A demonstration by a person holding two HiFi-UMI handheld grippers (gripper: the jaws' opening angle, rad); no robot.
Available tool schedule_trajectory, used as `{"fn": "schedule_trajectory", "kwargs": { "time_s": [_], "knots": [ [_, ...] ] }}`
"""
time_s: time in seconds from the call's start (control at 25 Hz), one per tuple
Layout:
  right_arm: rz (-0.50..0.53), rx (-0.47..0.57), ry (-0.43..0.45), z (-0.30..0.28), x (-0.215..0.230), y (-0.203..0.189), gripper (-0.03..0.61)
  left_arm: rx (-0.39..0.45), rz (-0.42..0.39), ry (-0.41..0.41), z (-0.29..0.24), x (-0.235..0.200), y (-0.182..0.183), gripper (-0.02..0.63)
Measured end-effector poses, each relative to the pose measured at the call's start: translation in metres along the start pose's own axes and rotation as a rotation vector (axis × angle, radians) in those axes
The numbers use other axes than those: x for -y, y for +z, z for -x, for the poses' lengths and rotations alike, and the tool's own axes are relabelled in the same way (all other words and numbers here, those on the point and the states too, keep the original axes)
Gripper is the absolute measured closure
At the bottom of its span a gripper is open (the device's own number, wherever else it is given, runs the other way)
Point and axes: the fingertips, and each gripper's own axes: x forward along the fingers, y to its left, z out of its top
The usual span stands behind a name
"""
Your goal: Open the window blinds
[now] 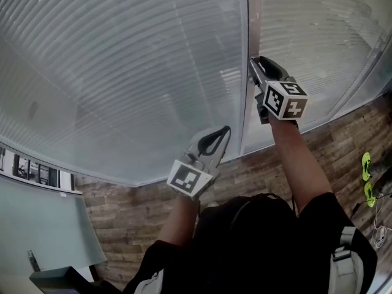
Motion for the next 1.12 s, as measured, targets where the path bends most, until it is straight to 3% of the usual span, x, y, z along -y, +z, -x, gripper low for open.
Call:
{"fn": "schedule_trajectory", "kwargs": {
  "time_s": [0.68,0.76,0.84,0.96,1.12],
  "knots": [
    [-0.026,0.008,0.003,0.001,0.0,0.001,0.448,-0.002,-0.002,-0.023,-0.004,0.0,0.003,0.609],
    [0.013,0.006,0.007,0.002,0.002,0.001,0.441,-0.003,-0.003,-0.026,-0.003,0.001,0.002,0.609],
    [0.083,0.001,0.006,0.004,0.003,0.002,0.38,-0.002,-0.001,-0.032,-0.003,0.002,0.002,0.609],
    [0.169,-0.019,0.023,0.009,0.002,0.002,0.343,-0.006,0.004,-0.045,-0.005,0.005,0.0,0.609],
    [0.301,-0.058,0.037,0.013,0.003,-0.002,0.322,-0.009,0.005,-0.074,-0.009,0.012,-0.002,0.609]
  ]
}}
